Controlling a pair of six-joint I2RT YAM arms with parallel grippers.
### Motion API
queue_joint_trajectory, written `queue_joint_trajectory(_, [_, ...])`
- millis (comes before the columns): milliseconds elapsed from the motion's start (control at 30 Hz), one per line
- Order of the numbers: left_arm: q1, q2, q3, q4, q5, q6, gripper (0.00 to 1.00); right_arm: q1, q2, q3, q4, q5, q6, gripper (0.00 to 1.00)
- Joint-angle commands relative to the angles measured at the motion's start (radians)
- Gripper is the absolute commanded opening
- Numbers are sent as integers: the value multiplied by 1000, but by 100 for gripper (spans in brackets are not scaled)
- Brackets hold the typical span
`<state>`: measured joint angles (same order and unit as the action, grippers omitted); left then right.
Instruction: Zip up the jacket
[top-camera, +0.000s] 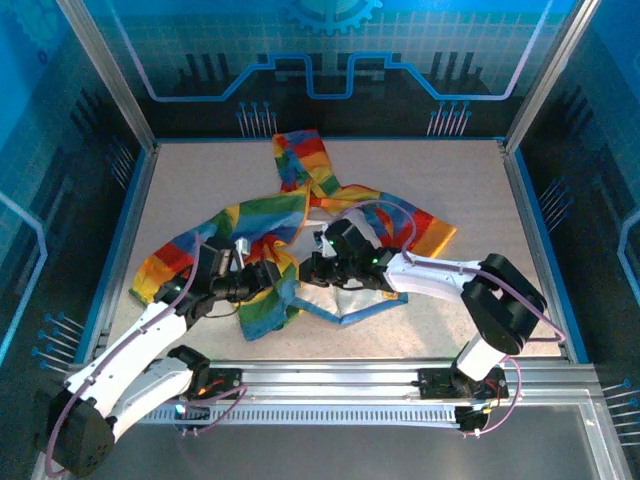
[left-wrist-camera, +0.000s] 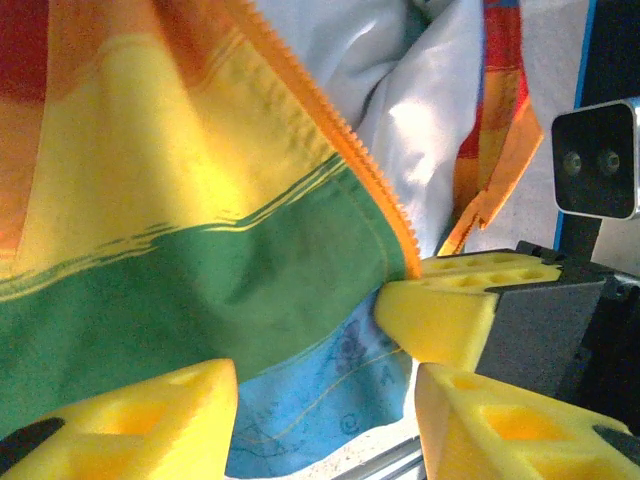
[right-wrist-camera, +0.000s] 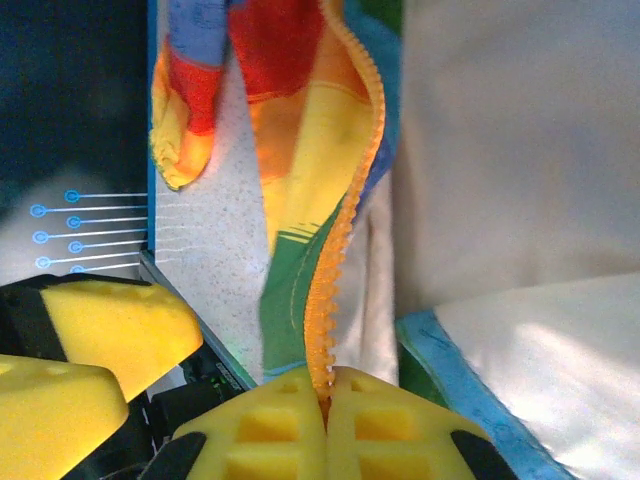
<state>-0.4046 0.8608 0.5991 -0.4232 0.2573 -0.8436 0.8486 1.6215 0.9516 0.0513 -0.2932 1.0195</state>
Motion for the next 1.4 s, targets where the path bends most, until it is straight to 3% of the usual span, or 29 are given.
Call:
queue_joint_trajectory(0, [7, -17, 99, -175, -56, 102, 52, 26, -56, 52, -89, 72, -88, 0])
queue_joint_trajectory(167, [1, -29, 145, -158, -15, 68, 47, 26, -67, 56, -88, 80, -86, 0])
queue_joint_trajectory(333, [-102, -61, 94, -99, -63, 12, 43, 22, -61, 28, -36, 62, -31, 0])
queue_joint_trajectory(433, [-129, -112, 3, 17, -47, -53, 42, 18, -60, -6, 21, 46, 17, 0])
queue_joint_trajectory(900, [-119, -152, -252, 483, 60, -221, 42, 6, -61, -18, 30, 3, 33, 0])
queue_joint_trajectory(1167, [-109, -95, -282, 558, 93, -252, 50, 3, -63, -26, 38, -6, 45, 0])
queue_joint_trajectory(1300, [-109, -81, -317, 619, 103, -290, 45, 3, -69, -33, 38, -7, 45, 0])
queue_joint_trajectory(1367, [-109, -82, -328, 634, 113, -295, 36, 3, -69, -41, 40, -9, 50, 0])
